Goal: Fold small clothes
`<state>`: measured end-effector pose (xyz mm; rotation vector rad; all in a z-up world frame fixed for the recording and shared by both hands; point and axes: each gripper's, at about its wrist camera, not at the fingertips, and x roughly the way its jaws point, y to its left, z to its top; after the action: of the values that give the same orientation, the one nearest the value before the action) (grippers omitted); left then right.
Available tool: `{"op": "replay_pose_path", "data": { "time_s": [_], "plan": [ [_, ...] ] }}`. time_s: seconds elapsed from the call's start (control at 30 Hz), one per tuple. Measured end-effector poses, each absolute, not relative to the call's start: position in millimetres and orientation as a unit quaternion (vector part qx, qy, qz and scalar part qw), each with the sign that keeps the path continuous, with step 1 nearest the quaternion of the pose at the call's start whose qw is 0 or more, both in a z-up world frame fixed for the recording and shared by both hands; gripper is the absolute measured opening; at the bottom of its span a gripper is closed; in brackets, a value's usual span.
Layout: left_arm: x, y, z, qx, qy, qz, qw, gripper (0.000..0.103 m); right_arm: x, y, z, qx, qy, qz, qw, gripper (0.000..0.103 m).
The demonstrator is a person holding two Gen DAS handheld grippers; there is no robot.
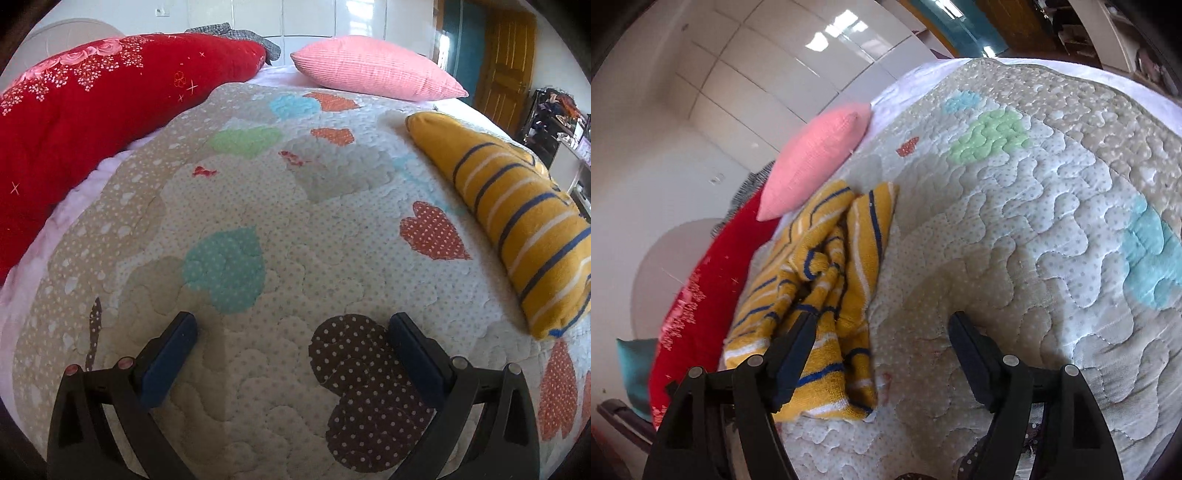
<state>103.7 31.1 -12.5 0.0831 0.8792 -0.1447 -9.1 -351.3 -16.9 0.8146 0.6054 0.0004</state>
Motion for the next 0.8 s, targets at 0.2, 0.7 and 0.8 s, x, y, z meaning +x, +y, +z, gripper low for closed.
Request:
{"op": "replay_pose_path", "data": {
  "time_s": [0.2, 0.7, 0.8],
  "plan": [
    [104.9, 30.7, -12.6, 0.043, 0.425, -0.064, 0.902, 0.103, -8.7, -352.5, -16.9, 0.386, 0.281, 0.0, 0.878, 0.078],
    [102.2, 31.6, -11.3, 0.044, 0.423, -0.059, 0.903, 0.103, -10.5, -351.7, -17.3, 0.384, 0.279, -0.004, 0.88, 0.078],
    [102.0, 32.0, -11.2, 0.044, 0.422, -0.057, 0.904, 0.103, -10.2, -351.4, -17.0, 0.383, 0.28, -0.006, 0.88, 0.078]
  ]
}}
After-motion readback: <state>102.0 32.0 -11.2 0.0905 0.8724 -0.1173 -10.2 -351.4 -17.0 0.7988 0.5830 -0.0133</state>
